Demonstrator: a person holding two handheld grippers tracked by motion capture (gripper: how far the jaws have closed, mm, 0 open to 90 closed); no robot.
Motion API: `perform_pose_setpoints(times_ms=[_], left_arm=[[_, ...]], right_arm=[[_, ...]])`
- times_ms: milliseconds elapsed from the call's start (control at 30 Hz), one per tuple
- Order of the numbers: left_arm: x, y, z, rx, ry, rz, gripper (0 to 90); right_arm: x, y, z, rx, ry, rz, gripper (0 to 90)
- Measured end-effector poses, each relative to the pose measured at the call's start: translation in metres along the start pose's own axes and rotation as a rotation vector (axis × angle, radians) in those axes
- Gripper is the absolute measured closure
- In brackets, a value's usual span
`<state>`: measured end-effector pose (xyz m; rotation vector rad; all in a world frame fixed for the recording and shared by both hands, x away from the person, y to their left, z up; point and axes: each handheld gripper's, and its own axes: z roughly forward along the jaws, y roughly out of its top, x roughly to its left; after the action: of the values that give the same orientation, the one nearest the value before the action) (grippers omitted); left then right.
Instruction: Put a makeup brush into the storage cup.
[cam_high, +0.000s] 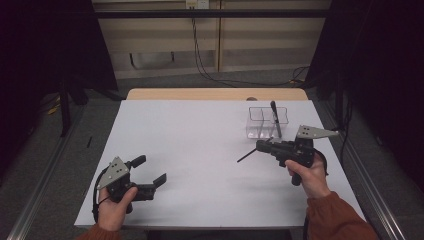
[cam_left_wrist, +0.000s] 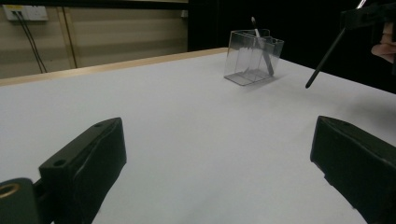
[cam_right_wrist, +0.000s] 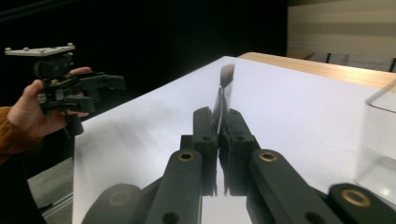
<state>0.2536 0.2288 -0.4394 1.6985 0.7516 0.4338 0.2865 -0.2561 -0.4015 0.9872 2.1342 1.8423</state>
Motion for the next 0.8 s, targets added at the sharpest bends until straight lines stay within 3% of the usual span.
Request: perform_pose_setpoints(times_ms=[100,800], left_arm=[[-0.001,-0.001,0.000,0.011,-0.002,0.015,3.6],[0.003,-0.002,-0.003,-0.002,0.001,0.002,3.6]], right_arm=[[-0.004,0.001,-0.007,0.001,-0.032,0.012,85.8],[-0.032,0.031,-0.037,-0.022,-0.170,0.010,85.8]])
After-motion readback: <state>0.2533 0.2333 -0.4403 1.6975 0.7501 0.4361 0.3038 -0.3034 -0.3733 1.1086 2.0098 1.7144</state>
